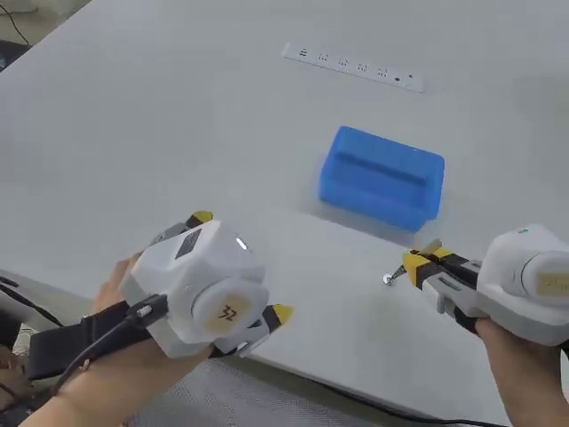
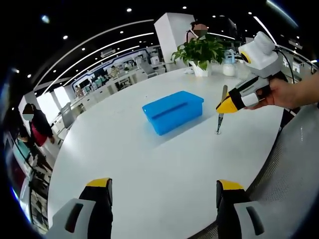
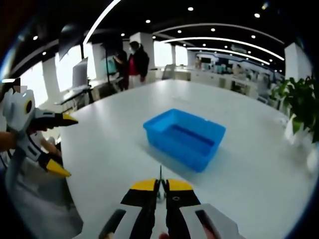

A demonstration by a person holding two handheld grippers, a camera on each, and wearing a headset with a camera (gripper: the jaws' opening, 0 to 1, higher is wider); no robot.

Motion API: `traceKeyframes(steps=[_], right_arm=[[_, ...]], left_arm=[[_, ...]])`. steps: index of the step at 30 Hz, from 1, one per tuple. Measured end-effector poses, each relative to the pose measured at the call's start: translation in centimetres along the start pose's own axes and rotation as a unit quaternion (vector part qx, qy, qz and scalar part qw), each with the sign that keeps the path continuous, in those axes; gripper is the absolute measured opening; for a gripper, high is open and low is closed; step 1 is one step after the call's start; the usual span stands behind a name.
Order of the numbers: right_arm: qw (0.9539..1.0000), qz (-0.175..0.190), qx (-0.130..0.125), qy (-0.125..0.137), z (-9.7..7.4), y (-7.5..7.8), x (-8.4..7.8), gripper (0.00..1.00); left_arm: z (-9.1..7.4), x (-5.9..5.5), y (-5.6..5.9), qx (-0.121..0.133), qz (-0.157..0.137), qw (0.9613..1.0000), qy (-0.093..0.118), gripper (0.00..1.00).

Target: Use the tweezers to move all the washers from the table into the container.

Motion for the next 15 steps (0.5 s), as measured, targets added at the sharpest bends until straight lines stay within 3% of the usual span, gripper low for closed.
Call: traceKeyframes(steps=[10,15], right_arm=[[1.0,-0.004,-0.005,0.007,-0.03,-0.16,0.22,0.02],[1.0,-0.007,-0.001,-0.005,0.1,0.11,0.29,0.02]], left_arm=[[-0.01,-0.06,0.02,0.0,0.004,1.0,-0.003,0.87],[-0.06,-0.08,0.04,0.0,0.003,1.0,-0.003,0.87]])
Point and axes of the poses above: the centre of the closed fingertips' face, and the gripper's own axes: z roughly forward along the fingers, y roughly to its right, x roughly out of its top, the point moved 7 cm from there along -z, roughly backward along the fingers, and after that the axes turned 7 degrees about -z, right-handed, at the moved point
